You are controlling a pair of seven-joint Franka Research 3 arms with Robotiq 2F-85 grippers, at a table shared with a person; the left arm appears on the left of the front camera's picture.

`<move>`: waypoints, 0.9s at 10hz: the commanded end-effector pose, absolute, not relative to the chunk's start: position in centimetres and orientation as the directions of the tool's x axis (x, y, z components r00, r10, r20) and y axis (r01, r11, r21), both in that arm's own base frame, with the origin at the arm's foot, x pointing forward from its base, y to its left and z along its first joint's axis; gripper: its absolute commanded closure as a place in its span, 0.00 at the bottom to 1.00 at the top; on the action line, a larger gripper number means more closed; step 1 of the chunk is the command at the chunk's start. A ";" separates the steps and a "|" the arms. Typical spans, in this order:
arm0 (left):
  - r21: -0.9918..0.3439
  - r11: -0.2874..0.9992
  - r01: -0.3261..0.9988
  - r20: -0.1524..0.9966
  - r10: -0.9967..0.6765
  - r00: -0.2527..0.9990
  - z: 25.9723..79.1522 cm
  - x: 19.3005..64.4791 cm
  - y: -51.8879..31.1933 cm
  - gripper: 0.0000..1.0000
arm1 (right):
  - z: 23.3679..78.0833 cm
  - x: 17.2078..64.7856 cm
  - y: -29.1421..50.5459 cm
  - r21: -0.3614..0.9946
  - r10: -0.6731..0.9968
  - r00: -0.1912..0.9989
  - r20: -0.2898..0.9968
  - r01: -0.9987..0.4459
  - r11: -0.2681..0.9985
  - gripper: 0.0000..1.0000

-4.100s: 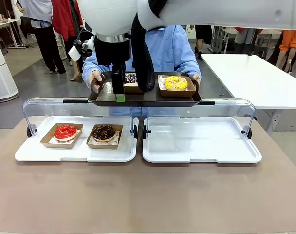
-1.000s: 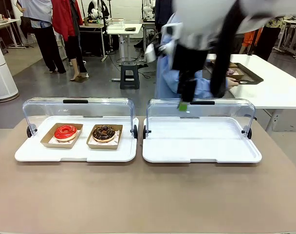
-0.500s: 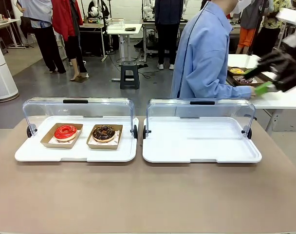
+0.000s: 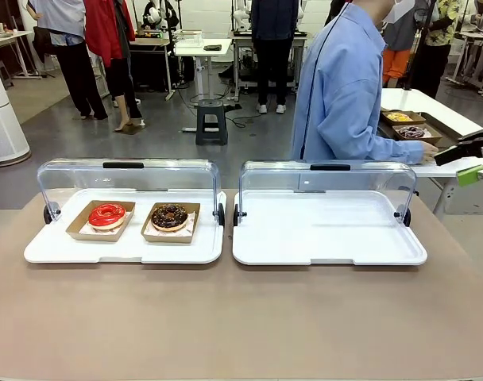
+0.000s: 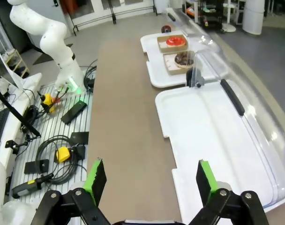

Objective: Provide the desired donut to the person.
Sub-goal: Place the picked Paper togo box onto the Handle tray extended by the person.

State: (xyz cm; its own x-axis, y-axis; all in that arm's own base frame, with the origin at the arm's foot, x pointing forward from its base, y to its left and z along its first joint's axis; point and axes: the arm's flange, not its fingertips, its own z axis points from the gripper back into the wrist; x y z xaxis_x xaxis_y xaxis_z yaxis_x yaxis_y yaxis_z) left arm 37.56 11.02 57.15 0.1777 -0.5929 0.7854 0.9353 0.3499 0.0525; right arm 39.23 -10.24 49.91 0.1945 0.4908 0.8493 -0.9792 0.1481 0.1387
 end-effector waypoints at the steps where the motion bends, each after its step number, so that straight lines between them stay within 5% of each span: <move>1: 0.049 0.348 0.936 0.796 -0.580 0.174 57.2 37.5 10.9 0.00 | 50.2 39.8 -10.8 0.112 0.488 0.158 0.858 -0.986 0.123 0.00; 9: 0.049 0.348 0.936 0.796 -0.580 0.174 57.2 37.5 10.9 0.00 | 49.8 39.8 -10.6 0.132 0.502 0.187 0.844 -0.981 0.143 0.00</move>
State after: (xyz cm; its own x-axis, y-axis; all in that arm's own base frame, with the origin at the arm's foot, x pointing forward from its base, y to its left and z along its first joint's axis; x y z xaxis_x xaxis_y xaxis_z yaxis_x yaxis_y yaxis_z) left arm 37.56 11.02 57.15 0.1777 -0.5929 0.7854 0.9353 0.3499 0.0525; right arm 39.85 -10.59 49.99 0.1774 0.5071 0.8434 -0.9824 0.1424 0.1210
